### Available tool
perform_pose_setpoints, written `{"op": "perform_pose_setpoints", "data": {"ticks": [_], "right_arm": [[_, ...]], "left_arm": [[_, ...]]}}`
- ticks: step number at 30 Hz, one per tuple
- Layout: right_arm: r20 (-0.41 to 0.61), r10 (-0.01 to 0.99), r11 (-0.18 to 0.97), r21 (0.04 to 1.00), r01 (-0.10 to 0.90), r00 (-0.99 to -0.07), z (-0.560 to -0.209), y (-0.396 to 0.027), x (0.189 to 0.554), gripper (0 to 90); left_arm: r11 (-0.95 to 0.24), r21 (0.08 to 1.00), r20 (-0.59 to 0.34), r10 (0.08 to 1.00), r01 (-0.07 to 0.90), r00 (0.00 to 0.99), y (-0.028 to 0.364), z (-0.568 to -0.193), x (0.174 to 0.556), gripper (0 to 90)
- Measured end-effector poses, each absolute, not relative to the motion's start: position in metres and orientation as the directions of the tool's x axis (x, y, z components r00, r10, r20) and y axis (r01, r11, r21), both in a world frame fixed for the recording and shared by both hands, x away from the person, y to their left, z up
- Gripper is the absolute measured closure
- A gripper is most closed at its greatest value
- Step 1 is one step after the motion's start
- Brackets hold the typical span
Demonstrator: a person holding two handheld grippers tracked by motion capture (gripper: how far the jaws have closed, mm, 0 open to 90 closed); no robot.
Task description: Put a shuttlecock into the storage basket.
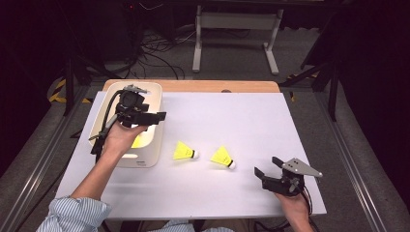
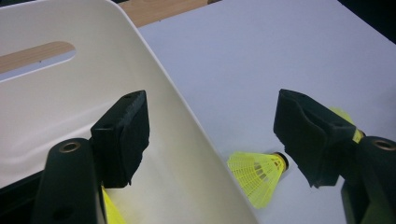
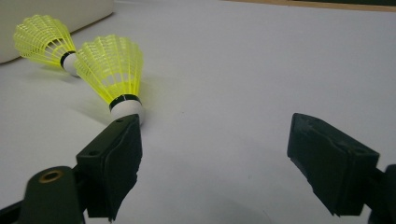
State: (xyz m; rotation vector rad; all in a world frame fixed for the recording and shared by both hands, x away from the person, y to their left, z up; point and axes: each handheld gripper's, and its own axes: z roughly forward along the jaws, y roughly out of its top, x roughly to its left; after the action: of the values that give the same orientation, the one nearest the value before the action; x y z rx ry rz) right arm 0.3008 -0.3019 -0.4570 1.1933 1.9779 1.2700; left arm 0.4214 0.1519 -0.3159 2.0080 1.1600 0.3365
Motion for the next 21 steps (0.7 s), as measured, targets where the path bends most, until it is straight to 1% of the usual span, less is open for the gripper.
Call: {"op": "perform_pose_setpoints", "data": {"ticks": [9, 21], "right_arm": [[0.025, 0.85, 0.218, 0.892, 0.395, -0.526, -0.453, -0.29, 0.303, 18.6], [0.029, 0.827, 0.24, 0.885, 0.399, -0.561, -0.44, -0.274, 0.311, 22.1]], "left_arm": [[-0.306, 0.739, -0.137, 0.804, 0.6, 0.578, 0.143, -0.315, 0.423, 29.8], [-0.318, 0.743, -0.135, 0.791, 0.589, 0.597, 0.134, -0.314, 0.424, 30.1]]}}
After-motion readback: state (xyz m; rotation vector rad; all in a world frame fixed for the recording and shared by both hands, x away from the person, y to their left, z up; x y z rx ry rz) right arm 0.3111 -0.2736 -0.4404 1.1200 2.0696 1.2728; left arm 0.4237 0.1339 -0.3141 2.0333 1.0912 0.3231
